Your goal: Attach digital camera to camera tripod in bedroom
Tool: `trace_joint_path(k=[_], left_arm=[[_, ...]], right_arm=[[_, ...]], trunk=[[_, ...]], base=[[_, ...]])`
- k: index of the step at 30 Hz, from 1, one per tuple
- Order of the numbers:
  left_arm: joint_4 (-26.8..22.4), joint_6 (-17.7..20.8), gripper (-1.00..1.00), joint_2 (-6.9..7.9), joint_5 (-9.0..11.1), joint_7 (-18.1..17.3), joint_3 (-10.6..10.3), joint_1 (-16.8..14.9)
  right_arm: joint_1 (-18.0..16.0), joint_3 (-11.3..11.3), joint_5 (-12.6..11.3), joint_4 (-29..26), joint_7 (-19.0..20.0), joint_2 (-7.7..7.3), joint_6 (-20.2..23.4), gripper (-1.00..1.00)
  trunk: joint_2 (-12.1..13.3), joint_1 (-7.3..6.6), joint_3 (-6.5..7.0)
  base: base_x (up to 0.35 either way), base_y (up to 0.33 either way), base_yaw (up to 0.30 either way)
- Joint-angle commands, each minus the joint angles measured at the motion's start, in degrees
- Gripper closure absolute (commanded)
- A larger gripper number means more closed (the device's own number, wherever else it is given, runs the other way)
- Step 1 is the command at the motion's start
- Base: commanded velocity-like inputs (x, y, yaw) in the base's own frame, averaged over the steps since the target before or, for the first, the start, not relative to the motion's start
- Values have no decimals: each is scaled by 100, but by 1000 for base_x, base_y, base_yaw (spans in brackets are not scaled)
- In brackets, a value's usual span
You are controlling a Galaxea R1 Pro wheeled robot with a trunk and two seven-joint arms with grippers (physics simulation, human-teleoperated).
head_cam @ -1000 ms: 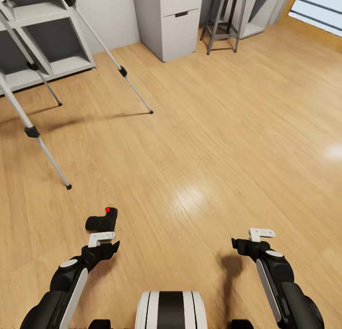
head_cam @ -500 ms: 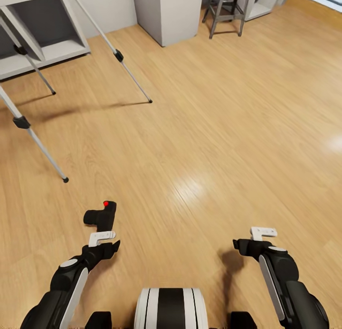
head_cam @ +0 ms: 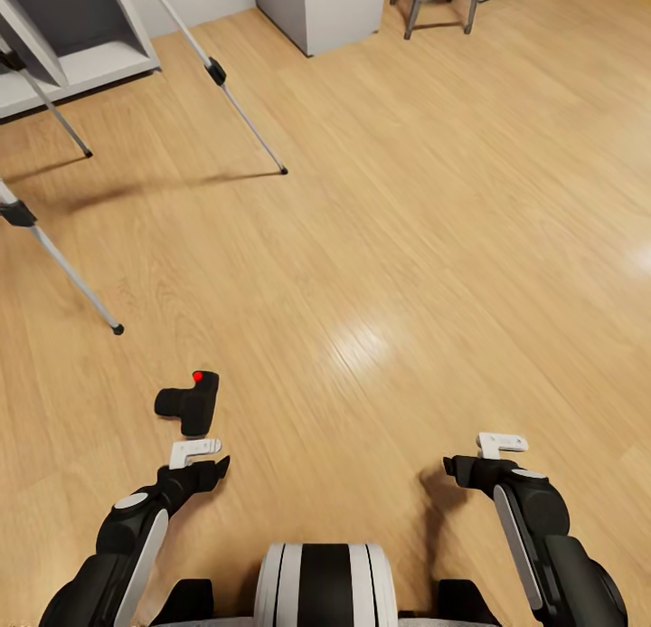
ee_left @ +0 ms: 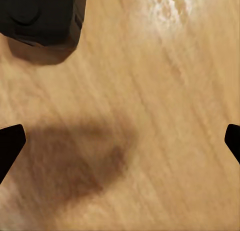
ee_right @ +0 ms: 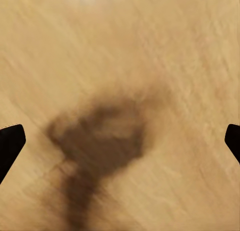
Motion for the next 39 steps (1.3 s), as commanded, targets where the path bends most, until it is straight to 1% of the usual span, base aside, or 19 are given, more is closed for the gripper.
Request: trace_joint_path(k=[1,4,15,30,39], left_arm=[[-8,33,-100,-1,55,-1,8,-2],[-20,33,-100,-2,55,-2,15,-2],[-75,41,-100,-2,56,-2,21,-2],[-76,48,-100,-5,56,-2,16,-2],[-76,48,-100,-3,54,-2,20,-2]], right_arm=[[-2,5,3,-6,-14,-2,28,-100],[-2,11,0,-10,-9,-2,28,-100],[-2,15,-1,-41,-3,-2,146,-100],[-2,12,-1,-44,-3,-2,186,-100],[-2,15,-1,-44,-3,0,181,-100]], trunk=[[-3,1,-26],[-7,9,-92],[-7,9,-92],[-27,48,-425],[-27,48,-425]], base=[[0,0,0],[0,0,0],[0,0,0],[0,0,0],[0,0,0]])
